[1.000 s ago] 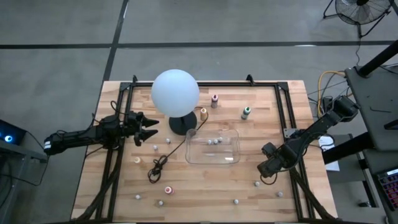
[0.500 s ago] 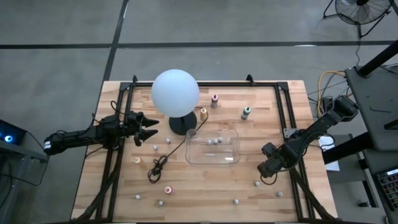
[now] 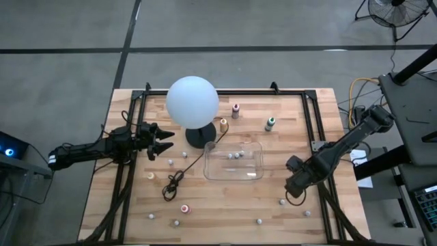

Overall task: Pick & Place food coloring
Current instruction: Put the small black food coloring bottle into the transparent bin

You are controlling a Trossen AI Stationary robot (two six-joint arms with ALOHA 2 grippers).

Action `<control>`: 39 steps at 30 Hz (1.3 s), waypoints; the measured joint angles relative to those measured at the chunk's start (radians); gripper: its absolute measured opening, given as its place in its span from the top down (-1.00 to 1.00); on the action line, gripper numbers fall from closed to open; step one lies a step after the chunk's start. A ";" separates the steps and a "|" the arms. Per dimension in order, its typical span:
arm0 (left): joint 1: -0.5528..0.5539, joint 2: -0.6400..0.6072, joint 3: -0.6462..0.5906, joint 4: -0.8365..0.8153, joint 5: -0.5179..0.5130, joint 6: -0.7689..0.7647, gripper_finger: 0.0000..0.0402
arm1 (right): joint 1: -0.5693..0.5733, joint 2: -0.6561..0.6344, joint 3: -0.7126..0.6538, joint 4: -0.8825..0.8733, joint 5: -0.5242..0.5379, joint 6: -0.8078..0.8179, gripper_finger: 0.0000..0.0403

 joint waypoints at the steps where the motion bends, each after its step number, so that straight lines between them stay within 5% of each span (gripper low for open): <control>1: 0.000 0.000 0.000 0.000 0.000 0.000 -0.39 | -0.007 0.001 0.022 -0.016 0.000 -0.019 0.69; 21: 0.000 0.000 0.000 0.000 0.000 0.000 -0.39 | -0.270 0.169 0.463 -0.181 0.004 -0.548 0.69; 39: 0.000 0.000 0.000 0.000 0.000 0.000 -0.39 | -0.479 0.364 0.704 -0.194 0.000 -0.902 0.69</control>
